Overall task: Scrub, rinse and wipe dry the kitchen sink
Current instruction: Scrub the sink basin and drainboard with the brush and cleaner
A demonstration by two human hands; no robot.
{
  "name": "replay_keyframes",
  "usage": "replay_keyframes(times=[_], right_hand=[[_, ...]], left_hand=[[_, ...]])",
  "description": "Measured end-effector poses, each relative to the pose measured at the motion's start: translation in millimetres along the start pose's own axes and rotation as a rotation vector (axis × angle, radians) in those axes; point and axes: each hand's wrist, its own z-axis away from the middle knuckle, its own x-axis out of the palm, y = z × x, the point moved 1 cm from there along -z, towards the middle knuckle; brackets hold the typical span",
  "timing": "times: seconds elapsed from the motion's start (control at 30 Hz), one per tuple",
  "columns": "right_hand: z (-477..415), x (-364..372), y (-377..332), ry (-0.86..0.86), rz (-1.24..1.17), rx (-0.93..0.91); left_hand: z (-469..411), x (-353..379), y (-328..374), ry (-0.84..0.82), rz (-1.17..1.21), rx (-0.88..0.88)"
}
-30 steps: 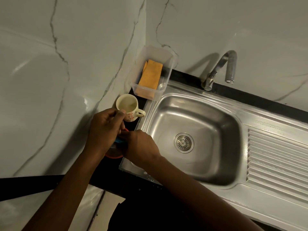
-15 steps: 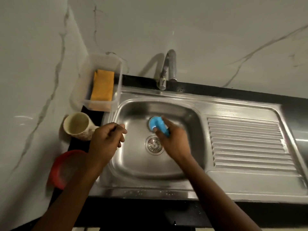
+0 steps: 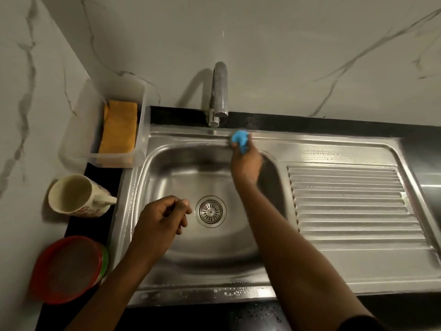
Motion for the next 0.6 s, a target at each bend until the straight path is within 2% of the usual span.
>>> replay_keyframes(times=[0.07, 0.13, 0.3, 0.43, 0.5, 0.6], right_hand=[[22.7, 28.4, -1.9, -0.185, 0.069, -0.076], [24.9, 31.3, -3.4, -0.226, 0.168, -0.104], [-19.2, -54.4, 11.9, 0.019, 0.172, -0.037], [-50.6, -111.7, 13.8, 0.215, 0.126, 0.125], [-50.4, -97.3, 7.1, 0.225, 0.132, 0.139], [-23.9, -45.2, -0.1, 0.089, 0.147, 0.042]], left_hand=[[-0.4, 2.7, -0.4, -0.014, -0.014, -0.004], [-2.0, 4.3, 1.0, -0.026, -0.038, 0.004], [-6.5, -0.5, 1.9, -0.011, -0.025, 0.012], [-1.7, -2.4, -1.6, -0.015, -0.008, -0.002], [-0.8, -1.7, -2.8, -0.016, -0.001, -0.014], [-2.0, -1.3, -3.5, -0.001, -0.001, -0.015]])
